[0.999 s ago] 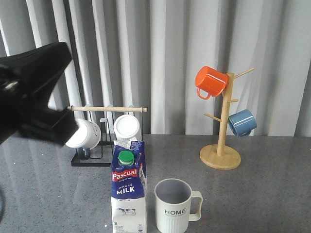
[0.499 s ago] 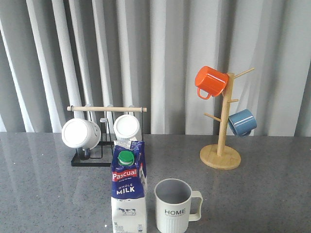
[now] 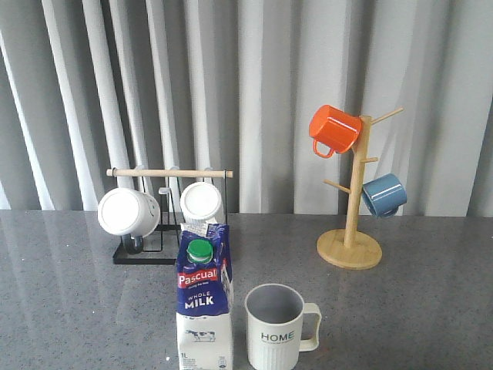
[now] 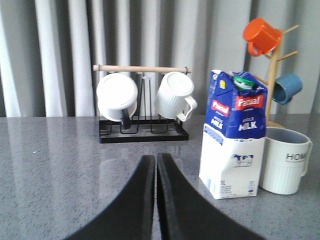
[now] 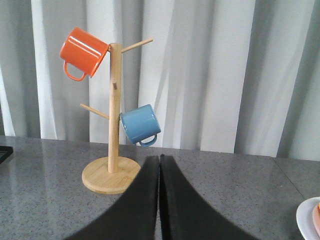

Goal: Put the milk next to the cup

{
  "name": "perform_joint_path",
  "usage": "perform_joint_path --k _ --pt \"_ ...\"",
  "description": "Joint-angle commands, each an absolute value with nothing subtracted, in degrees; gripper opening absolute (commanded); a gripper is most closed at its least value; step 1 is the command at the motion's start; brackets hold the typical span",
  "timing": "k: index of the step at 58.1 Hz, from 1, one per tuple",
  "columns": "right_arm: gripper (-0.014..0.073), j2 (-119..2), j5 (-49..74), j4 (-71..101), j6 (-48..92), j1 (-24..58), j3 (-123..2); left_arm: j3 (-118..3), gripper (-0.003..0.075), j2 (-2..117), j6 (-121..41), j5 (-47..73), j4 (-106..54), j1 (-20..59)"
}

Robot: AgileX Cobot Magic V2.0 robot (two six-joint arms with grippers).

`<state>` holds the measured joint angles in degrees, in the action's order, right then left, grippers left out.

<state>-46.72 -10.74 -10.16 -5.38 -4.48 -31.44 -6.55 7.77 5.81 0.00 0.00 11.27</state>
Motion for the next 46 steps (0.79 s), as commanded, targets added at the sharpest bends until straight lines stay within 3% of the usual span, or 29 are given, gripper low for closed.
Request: perform_joint_path --k 1,21,46 --pt "-0.0009 -46.39 -14.78 -10.32 -5.18 -4.83 -33.21 -5.61 -0.0007 5.65 7.35 -3.59 0.0 8.58" --pt "-0.0009 -46.39 -14.76 -10.32 -5.18 -4.83 -33.21 0.44 -0.0007 -1.46 7.29 -1.26 3.61 -1.5" --pt "-0.0009 -46.39 -14.59 -10.32 -5.18 -4.83 -33.21 0.51 -0.0007 -1.46 7.34 0.4 6.26 -1.65"
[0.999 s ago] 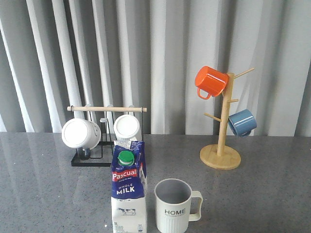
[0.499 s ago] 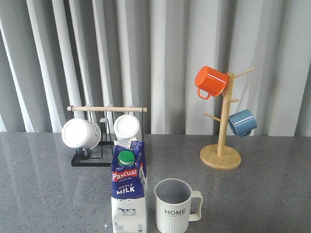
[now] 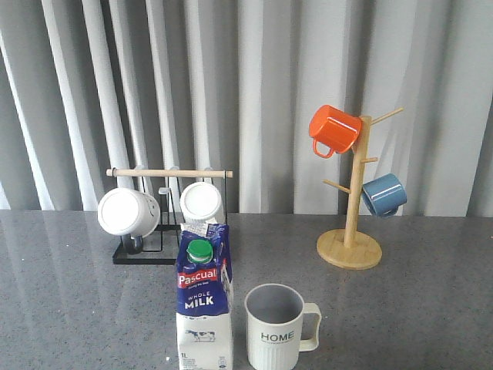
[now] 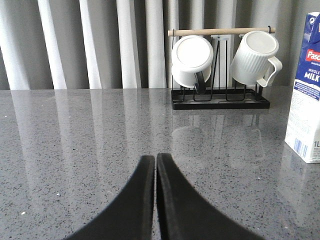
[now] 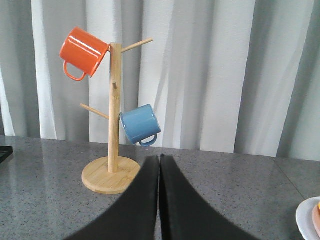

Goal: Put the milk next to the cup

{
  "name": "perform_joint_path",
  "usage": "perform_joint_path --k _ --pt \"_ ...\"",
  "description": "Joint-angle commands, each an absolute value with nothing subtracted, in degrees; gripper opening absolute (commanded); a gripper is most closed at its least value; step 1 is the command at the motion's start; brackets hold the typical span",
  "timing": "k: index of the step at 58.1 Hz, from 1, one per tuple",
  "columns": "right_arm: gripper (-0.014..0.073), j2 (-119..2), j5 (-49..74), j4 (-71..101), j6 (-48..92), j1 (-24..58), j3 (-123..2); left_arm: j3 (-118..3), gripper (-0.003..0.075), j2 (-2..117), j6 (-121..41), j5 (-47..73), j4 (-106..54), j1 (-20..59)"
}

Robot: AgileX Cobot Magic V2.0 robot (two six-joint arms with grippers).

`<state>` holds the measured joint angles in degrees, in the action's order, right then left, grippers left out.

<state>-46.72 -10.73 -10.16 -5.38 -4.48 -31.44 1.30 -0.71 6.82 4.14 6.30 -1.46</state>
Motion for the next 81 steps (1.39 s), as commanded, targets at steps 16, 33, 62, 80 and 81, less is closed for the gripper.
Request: perform_joint_path --k 16,33,62,80,81 --pt "-0.0009 -46.39 -14.45 -10.32 -5.18 -4.83 -33.21 0.43 -0.0007 -1.34 7.26 0.96 6.32 -1.65" --pt "-0.0009 -46.39 -14.45 -10.32 -5.18 -4.83 -33.21 0.43 -0.0006 -1.34 7.26 0.95 6.32 -1.65" --pt "-0.0009 -41.91 -11.94 -10.49 -4.95 -4.83 -33.15 0.43 -0.0006 -1.34 7.26 0.95 6.32 -1.65" --pt "-0.0009 -21.41 -11.02 -10.54 -7.05 -1.68 -14.98 0.43 -0.0006 -1.34 7.26 0.95 6.32 -1.65" --pt "-0.0009 -19.75 -11.02 -10.54 -7.05 -1.18 -13.37 0.43 -0.0006 -1.34 7.26 0.95 6.32 -1.65"
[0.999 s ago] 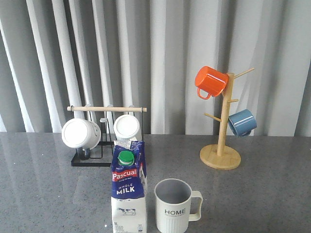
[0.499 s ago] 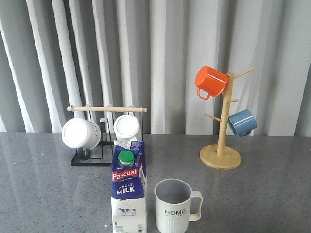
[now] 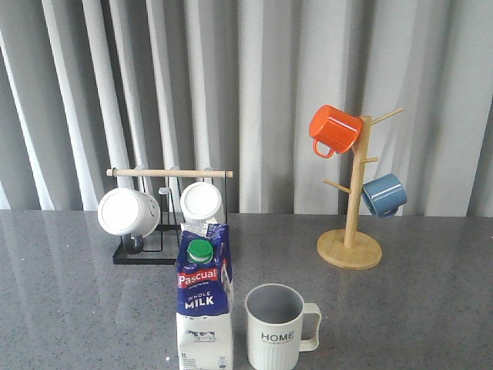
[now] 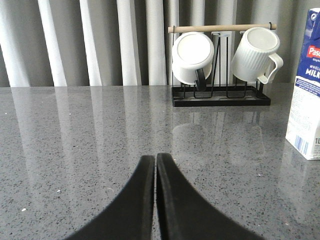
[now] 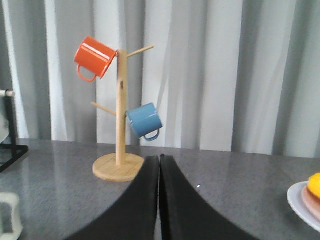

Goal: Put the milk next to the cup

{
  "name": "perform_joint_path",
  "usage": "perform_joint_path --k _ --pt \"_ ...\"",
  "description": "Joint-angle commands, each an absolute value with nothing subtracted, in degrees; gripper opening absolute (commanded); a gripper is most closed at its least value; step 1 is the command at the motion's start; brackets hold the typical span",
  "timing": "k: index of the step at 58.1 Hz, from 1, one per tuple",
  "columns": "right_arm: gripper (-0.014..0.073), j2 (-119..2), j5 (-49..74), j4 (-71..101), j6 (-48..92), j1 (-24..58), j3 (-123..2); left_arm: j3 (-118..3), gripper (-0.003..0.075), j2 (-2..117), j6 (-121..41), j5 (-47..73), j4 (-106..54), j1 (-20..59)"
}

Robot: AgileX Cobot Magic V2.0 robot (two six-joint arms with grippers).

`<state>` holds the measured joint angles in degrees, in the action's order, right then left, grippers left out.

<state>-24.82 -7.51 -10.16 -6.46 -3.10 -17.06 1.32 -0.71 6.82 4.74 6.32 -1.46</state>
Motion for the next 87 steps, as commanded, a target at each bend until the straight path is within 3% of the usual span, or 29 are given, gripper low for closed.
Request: perform_joint_path --k 1,13,20,87 --pt "-0.0009 -18.1 -11.02 -10.54 -7.05 -0.43 -11.77 0.43 -0.0006 -1.34 7.26 0.95 6.32 -1.65" --pt "-0.0009 -3.78 -11.02 -9.54 -6.84 3.2 1.71 0.43 -0.0006 -1.34 7.26 0.95 6.32 -1.65" --pt "-0.0009 1.34 -4.6 -5.98 -5.75 3.03 2.09 0.43 -0.0006 -1.34 7.26 1.01 6.32 -1.65" --pt "-0.0009 1.24 -3.22 -1.92 0.0 -2.03 2.09 0.43 -0.0008 -1.34 7.26 1.07 6.32 -1.65"
